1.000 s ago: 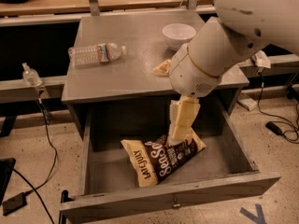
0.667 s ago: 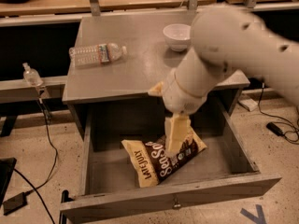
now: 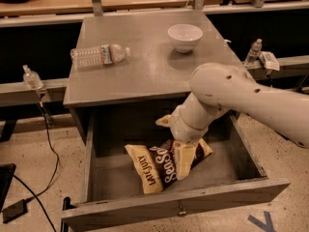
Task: Pick brown chip bag from top drawer and place on counter
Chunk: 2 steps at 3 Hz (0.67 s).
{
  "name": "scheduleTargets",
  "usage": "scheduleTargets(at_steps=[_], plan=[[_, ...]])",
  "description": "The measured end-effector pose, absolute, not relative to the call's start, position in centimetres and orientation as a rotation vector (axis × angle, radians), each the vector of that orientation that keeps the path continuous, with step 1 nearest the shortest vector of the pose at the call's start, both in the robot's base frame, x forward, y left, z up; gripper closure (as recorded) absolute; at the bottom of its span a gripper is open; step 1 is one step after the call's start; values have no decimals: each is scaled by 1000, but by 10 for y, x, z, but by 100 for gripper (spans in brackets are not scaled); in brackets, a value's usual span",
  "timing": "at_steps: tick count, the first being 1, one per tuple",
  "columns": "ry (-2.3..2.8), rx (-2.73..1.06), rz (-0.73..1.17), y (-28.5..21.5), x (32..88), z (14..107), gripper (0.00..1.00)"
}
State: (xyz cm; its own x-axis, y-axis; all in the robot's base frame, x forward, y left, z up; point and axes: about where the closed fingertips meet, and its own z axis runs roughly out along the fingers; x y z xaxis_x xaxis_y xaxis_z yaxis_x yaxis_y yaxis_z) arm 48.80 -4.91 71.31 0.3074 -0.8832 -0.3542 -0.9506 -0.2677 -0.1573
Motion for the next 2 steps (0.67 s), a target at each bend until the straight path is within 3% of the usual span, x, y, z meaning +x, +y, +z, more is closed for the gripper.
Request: scheduleTargets(at_steps=[1,2], plan=[[1602,-2288,285,-52,489,678,0],[1576,-2326,277,-52,488,652,16]])
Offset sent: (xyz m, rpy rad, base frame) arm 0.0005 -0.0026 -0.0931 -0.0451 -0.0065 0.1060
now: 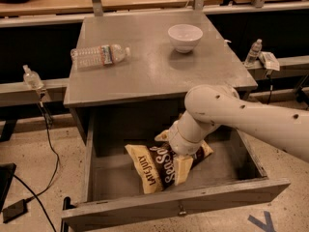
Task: Pick brown chip bag from top drawer and place on counter
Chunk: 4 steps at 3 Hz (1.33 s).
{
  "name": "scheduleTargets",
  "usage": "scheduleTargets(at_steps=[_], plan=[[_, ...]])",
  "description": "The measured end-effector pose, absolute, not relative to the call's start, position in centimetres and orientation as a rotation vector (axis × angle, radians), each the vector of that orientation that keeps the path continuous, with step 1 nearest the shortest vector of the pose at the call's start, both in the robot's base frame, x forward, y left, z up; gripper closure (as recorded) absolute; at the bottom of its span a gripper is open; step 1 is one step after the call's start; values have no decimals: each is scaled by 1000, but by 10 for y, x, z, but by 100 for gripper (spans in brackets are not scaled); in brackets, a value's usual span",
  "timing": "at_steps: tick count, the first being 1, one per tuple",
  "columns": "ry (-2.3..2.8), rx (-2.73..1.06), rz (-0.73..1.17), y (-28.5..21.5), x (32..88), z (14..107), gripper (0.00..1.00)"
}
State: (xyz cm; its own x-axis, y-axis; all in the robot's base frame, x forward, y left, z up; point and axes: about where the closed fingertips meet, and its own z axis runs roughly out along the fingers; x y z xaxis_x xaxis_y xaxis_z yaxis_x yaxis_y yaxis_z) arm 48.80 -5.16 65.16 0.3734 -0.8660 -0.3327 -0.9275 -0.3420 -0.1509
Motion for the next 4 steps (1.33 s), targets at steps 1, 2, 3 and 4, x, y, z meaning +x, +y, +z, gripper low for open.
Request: scheduleTargets(at_steps=[1,2,3,4], plan=[[1552,-2372,279,-45,485,632,47],[1540,-2393,284,-41,481,628,78],[1540,-2393,284,-41,481,629,100],[1540,-2393,284,-41,481,629,100]])
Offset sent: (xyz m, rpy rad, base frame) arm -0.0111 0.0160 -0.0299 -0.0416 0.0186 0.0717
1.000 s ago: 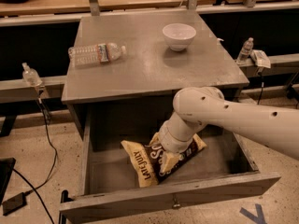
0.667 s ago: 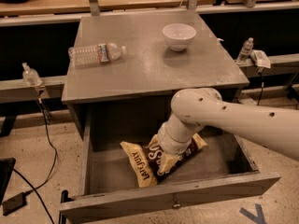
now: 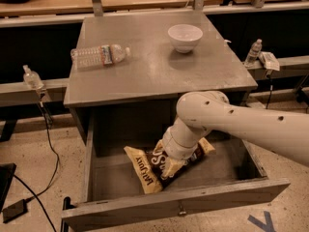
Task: Pick brown chip bag from top drawer and place on counter
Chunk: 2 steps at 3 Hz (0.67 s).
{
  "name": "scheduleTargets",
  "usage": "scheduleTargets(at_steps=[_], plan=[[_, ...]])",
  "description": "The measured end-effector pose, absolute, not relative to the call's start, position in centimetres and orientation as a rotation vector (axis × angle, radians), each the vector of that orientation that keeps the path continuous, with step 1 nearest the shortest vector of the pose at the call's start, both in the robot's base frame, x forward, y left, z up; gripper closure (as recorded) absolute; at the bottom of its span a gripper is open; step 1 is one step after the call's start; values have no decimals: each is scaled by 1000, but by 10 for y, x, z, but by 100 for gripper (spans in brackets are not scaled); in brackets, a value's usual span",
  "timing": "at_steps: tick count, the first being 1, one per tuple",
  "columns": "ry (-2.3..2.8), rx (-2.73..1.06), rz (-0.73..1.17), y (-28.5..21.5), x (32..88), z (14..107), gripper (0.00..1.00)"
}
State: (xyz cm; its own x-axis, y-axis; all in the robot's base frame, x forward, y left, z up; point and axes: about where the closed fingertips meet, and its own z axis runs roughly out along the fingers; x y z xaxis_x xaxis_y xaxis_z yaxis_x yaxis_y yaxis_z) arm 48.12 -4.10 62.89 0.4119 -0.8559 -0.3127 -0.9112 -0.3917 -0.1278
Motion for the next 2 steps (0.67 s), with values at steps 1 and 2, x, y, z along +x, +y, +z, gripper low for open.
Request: scheduleTargets(at_steps=[1,2], plan=[[1539,-2360,324,-41,483,651,100],[1518,-2277,393,-43,488,710,100]])
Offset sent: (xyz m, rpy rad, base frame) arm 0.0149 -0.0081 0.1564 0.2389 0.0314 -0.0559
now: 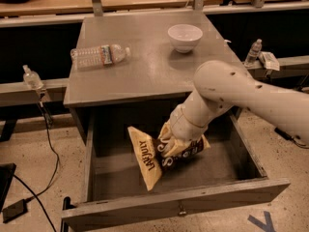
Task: Pick brown chip bag from top drawer and place on counter
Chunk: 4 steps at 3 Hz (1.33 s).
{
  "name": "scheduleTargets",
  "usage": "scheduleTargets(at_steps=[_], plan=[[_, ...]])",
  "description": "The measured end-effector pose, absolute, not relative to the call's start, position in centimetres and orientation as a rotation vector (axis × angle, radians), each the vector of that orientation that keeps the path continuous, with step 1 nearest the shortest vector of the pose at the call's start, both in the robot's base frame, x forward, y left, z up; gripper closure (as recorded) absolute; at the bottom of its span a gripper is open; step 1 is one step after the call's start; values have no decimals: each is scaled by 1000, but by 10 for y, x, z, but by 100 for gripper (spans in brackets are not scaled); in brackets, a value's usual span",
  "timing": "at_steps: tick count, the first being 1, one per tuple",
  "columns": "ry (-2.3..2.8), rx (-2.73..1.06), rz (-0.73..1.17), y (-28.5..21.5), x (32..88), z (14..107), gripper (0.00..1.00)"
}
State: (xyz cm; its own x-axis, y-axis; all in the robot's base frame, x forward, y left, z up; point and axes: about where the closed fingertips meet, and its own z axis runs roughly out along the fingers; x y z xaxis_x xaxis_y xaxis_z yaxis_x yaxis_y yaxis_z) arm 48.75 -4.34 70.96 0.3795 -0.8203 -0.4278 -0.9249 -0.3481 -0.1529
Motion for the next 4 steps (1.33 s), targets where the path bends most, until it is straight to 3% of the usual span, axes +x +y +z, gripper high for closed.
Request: scheduleTargets(at_steps=[2,4], plan=[[1500,-2241,371,-50,501,797,100],[1614,-2308,41,-62,584,901,100]])
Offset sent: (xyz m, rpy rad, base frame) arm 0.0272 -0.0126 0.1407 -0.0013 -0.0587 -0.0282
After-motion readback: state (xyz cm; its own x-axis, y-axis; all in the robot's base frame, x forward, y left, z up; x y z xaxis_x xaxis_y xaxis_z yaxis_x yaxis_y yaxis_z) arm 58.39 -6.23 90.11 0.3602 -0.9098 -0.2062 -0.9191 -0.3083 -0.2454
